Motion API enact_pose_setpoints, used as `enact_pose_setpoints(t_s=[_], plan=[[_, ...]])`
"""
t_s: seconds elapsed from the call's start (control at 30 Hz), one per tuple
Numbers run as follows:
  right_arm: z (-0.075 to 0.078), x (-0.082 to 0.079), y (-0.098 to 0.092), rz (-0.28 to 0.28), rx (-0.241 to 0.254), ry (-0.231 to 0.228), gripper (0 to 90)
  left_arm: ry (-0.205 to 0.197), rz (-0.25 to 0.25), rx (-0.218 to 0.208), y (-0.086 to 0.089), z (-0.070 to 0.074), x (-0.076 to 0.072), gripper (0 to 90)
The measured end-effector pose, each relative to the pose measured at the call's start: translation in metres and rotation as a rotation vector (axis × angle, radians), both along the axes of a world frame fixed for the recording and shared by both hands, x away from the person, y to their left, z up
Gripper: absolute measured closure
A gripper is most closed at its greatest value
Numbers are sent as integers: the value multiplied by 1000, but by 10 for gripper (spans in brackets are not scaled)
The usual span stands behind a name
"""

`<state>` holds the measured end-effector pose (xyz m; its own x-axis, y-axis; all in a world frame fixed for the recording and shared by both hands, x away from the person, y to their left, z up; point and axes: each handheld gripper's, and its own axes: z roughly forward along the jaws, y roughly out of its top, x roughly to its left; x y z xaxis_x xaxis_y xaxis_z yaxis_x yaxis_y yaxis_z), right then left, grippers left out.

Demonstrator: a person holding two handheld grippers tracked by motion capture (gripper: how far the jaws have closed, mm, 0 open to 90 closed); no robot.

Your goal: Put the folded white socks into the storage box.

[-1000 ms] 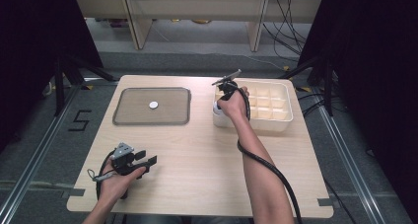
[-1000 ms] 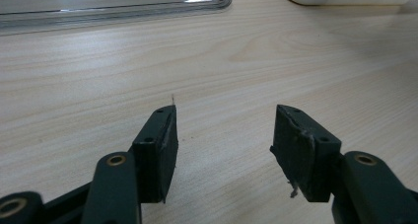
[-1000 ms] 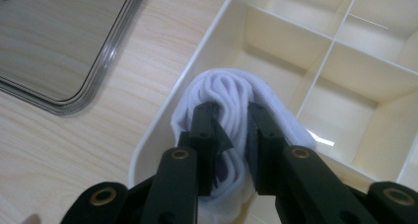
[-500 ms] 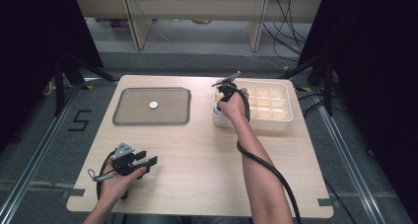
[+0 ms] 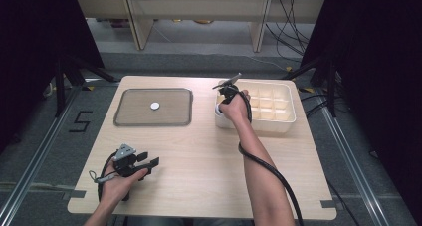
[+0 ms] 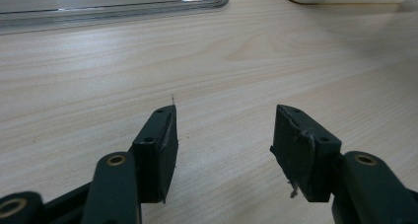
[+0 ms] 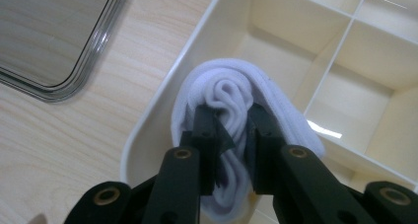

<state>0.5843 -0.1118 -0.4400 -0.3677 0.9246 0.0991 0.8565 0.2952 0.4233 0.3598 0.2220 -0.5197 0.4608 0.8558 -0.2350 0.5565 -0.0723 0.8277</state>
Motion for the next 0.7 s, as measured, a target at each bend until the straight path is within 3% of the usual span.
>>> enact_pose_setpoints(t_s=[0.33, 0.7], plan=[[-1, 0, 2, 1, -4, 19, 777, -3, -11, 2, 0, 1, 0, 424], [-5, 0, -2, 7, -5, 9, 777, 3, -9, 1, 0, 0, 0, 424]])
